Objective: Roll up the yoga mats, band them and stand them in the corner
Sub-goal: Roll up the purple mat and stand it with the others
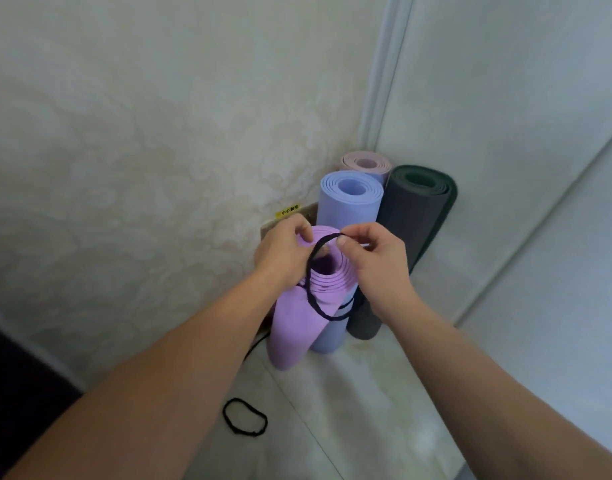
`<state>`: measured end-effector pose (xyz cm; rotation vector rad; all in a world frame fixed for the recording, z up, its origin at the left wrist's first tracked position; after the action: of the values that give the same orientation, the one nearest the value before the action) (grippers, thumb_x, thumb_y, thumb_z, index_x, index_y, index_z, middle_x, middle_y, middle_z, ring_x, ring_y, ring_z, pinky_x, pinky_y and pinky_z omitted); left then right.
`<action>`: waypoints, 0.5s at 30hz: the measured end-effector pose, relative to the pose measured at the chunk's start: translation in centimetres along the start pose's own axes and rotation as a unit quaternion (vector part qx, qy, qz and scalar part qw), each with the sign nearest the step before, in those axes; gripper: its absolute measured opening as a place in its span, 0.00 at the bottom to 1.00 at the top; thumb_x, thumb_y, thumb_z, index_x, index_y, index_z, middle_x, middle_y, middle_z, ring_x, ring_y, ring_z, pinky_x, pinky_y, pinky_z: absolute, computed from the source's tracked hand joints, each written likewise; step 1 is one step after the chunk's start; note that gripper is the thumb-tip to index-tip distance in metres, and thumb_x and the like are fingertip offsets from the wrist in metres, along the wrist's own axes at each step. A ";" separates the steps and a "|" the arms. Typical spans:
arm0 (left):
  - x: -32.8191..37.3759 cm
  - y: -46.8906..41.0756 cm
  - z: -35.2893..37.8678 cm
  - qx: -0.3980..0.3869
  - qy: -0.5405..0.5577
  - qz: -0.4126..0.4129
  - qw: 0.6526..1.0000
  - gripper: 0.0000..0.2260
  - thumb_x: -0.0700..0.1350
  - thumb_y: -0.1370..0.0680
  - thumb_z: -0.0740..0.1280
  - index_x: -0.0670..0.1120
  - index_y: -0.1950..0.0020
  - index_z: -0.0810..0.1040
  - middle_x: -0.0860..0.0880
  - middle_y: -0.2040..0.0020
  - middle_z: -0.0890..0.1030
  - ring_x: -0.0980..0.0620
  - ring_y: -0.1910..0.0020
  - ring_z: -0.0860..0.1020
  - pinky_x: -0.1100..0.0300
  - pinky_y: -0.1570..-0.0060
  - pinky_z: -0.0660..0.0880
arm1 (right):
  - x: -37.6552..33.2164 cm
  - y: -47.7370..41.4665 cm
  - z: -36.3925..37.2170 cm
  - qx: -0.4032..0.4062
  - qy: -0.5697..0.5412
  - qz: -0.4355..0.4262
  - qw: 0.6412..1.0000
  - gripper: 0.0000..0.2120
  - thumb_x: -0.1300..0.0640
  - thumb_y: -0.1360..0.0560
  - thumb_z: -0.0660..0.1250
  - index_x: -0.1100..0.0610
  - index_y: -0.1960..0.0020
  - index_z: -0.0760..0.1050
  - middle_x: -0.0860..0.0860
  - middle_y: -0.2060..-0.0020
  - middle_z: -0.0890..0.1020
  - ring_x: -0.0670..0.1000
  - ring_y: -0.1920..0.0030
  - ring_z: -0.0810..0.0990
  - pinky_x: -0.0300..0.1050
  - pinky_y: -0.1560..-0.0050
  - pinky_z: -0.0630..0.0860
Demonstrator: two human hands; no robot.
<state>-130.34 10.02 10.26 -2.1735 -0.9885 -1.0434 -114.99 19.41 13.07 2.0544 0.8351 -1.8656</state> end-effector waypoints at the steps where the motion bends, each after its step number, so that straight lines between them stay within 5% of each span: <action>1: -0.3 0.0 0.1 -0.004 0.029 0.007 1.000 0.14 0.57 0.31 0.76 0.54 0.65 0.73 0.56 0.65 0.78 0.52 0.65 0.75 0.54 0.60 0.75 | 0.1 -0.4 0.3 0.018 0.013 0.006 1.000 0.09 0.63 0.25 0.73 0.50 0.58 0.79 0.43 0.64 0.82 0.41 0.64 0.77 0.41 0.53 0.76; 5: -0.4 0.6 -1.2 -0.003 0.138 -0.006 0.990 0.25 0.74 0.30 0.55 0.56 0.66 0.79 0.56 0.66 0.80 0.52 0.61 0.78 0.49 0.51 0.77 | 0.1 -1.4 1.7 0.047 0.146 0.033 0.988 0.06 0.55 0.24 0.71 0.47 0.59 0.78 0.44 0.60 0.82 0.48 0.56 0.80 0.49 0.49 0.78; 7: 0.0 1.2 -1.3 -0.030 0.132 0.001 0.991 0.27 0.75 0.33 0.58 0.52 0.64 0.79 0.55 0.64 0.81 0.51 0.60 0.78 0.51 0.53 0.76 | -0.1 -1.0 2.6 0.037 0.243 0.038 0.969 0.03 0.50 0.23 0.68 0.47 0.55 0.78 0.44 0.55 0.82 0.49 0.53 0.79 0.47 0.53 0.75; 10: 0.0 1.7 -1.3 -0.045 0.068 0.022 0.996 0.15 0.62 0.31 0.74 0.53 0.61 0.76 0.57 0.62 0.80 0.53 0.60 0.78 0.57 0.58 0.73 | -0.5 -0.6 3.3 0.028 0.295 0.029 0.954 0.03 0.49 0.22 0.66 0.46 0.51 0.79 0.43 0.53 0.80 0.48 0.52 0.78 0.45 0.56 0.70; 15: -1.5 1.5 -1.8 -0.031 0.071 0.024 0.997 0.07 0.47 0.23 0.72 0.53 0.58 0.75 0.56 0.59 0.80 0.52 0.58 0.78 0.55 0.55 0.75 | -0.8 -1.6 3.0 -0.015 0.326 -0.013 0.945 0.05 0.46 0.23 0.70 0.46 0.50 0.78 0.43 0.53 0.80 0.48 0.52 0.77 0.46 0.54 0.72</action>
<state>-130.61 7.27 9.87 -2.1277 -0.8445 -1.2020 -118.38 18.94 13.66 2.6857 1.0166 -1.1500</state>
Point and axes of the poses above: each hand's wrist, its own y-axis away from the middle knuckle, its own z-axis out of the palm, x = y × z, the point moved 8 cm from there along -y, towards the middle knuckle
